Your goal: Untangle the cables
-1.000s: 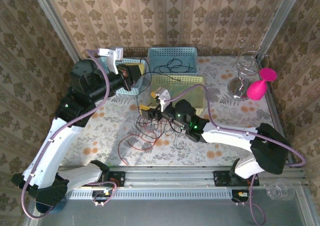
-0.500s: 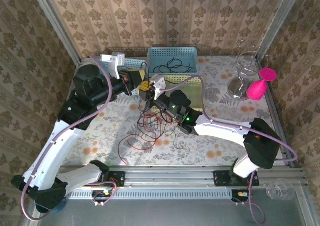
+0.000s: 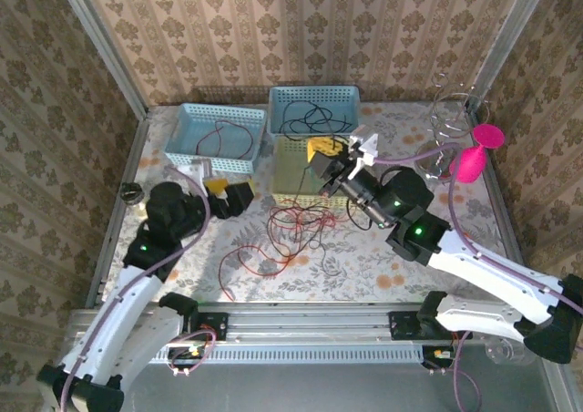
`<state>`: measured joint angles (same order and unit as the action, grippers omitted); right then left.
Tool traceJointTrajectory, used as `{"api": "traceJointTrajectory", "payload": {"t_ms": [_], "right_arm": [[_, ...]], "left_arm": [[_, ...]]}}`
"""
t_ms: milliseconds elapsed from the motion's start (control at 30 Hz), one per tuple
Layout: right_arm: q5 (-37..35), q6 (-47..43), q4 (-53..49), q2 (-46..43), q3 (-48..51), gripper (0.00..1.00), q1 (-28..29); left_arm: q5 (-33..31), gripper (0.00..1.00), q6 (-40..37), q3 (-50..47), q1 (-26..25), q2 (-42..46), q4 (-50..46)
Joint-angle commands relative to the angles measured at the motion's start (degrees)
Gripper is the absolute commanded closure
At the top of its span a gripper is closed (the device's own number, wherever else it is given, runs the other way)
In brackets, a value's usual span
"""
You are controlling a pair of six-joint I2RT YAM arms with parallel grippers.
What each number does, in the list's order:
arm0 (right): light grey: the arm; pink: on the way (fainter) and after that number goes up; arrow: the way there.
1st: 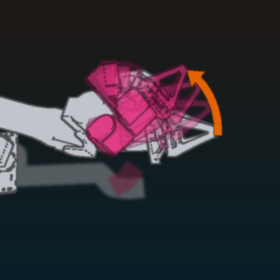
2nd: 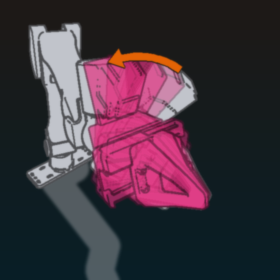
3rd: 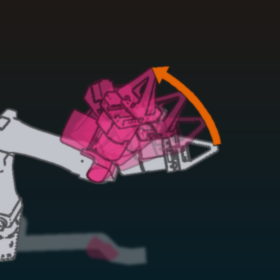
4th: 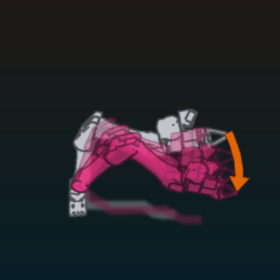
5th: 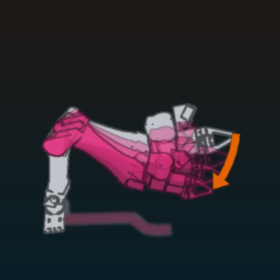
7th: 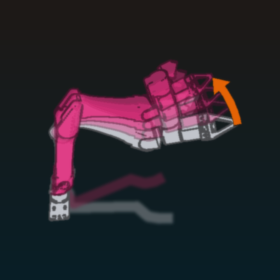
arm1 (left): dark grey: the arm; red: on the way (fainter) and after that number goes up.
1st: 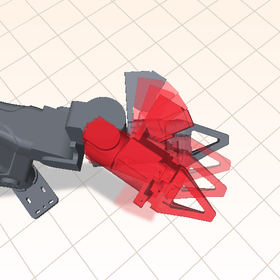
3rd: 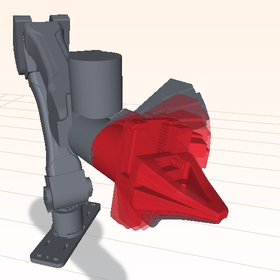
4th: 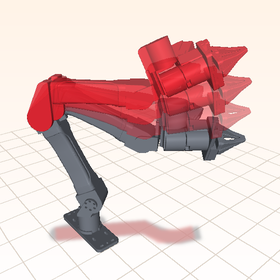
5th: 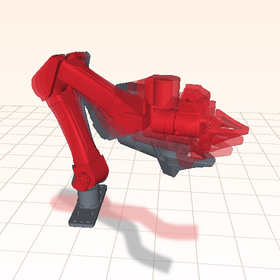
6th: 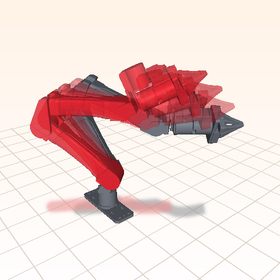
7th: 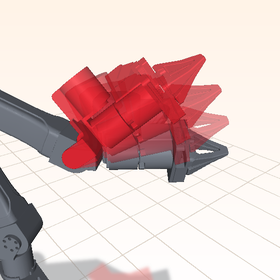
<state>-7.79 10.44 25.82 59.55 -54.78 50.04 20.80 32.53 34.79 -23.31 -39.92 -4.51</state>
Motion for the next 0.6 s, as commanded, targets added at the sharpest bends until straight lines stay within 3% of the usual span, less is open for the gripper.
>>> {"api": "traceJointTrajectory", "payload": {"t_ms": [0,233,567], "right_arm": [[-0.9,2.0,-6.9,-0.5,-2.0,1.00,-0.1],[-0.3,4.3,-8.6,-0.6,-4.9,1.00,-0.2],[1.1,9.1,-11.1,-0.8,-7.4,1.00,-0.2]], "left_arm": [[6.4,0.04,4.3,-8.0,-1.8,0.4,14.0],[-6.6,0.00,-5.4,-15.8,-21.2,-1.0,17.1],[-19.6,0.00,-16.1,-13.8,-30.1,-13.1,27.6]]}}
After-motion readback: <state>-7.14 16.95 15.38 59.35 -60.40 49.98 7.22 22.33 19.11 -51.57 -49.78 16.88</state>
